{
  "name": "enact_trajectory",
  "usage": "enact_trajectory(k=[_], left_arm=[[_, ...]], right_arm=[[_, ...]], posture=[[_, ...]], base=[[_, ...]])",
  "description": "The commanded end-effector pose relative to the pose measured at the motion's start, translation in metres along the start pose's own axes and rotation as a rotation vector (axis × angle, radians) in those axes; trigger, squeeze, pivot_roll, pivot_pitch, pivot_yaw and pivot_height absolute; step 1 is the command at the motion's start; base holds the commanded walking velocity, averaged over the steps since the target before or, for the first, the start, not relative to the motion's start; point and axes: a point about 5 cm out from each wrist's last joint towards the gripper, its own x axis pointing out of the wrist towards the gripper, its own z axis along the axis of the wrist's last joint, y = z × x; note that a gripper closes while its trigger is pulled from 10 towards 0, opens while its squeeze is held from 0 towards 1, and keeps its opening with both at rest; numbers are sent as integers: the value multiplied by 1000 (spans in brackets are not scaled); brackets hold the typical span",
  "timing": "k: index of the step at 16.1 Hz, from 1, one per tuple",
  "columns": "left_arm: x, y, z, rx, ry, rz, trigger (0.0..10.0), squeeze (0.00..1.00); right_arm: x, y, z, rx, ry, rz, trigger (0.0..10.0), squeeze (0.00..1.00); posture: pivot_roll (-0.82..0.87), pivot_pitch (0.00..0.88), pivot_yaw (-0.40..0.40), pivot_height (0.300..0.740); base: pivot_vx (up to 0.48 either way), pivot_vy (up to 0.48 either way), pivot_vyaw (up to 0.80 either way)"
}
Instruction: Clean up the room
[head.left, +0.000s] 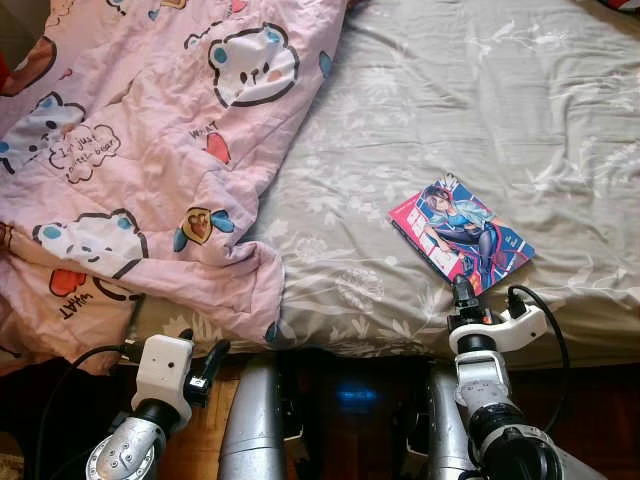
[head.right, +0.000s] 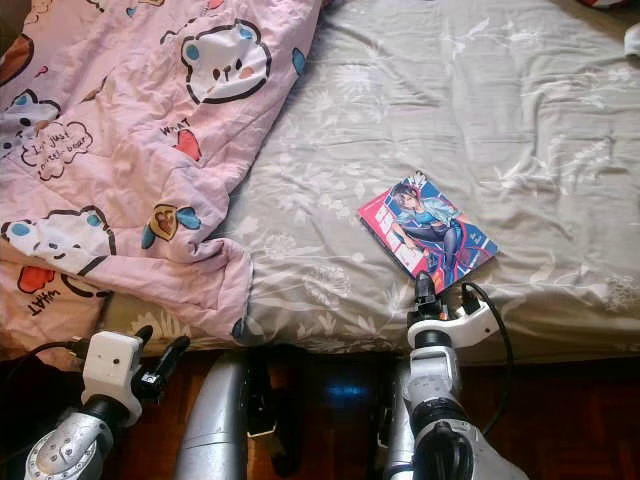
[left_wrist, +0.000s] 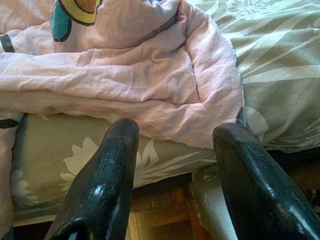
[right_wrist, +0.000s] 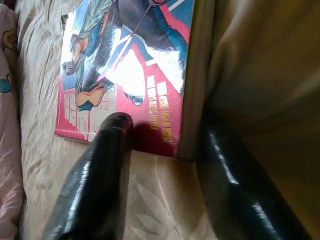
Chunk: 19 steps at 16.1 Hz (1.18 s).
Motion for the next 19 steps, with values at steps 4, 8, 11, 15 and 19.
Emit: enact_trajectory(k=[4, 8, 11, 15, 19], left_arm=[[-4, 1, -11, 1, 58, 5, 10000, 0], [-1, 2, -11, 1, 54, 8, 10000, 0], [5, 2, -13, 0, 54, 12, 10000, 0], [21, -1, -13, -14, 31, 21, 10000, 0], [36, -7, -17, -37, 24, 31, 10000, 0]], right_arm=[[-7, -5, -14, 5, 54, -4, 0, 0], [-10, -8, -14, -7, 49, -15, 0, 0], [-13, -11, -11, -80, 44, -6, 0, 0], [-13, -5, 1, -260, -16, 63, 0, 0], [-19, -3, 15, -492, -76, 94, 0, 0]], posture=[[208, 401, 135, 597], [204, 394, 134, 597], [174, 369, 121, 597], [126, 325, 95, 597], [77, 274, 64, 597]], base=[[0, 0, 0], [0, 0, 0], [0, 0, 0], [0, 0, 0], [0, 0, 0]])
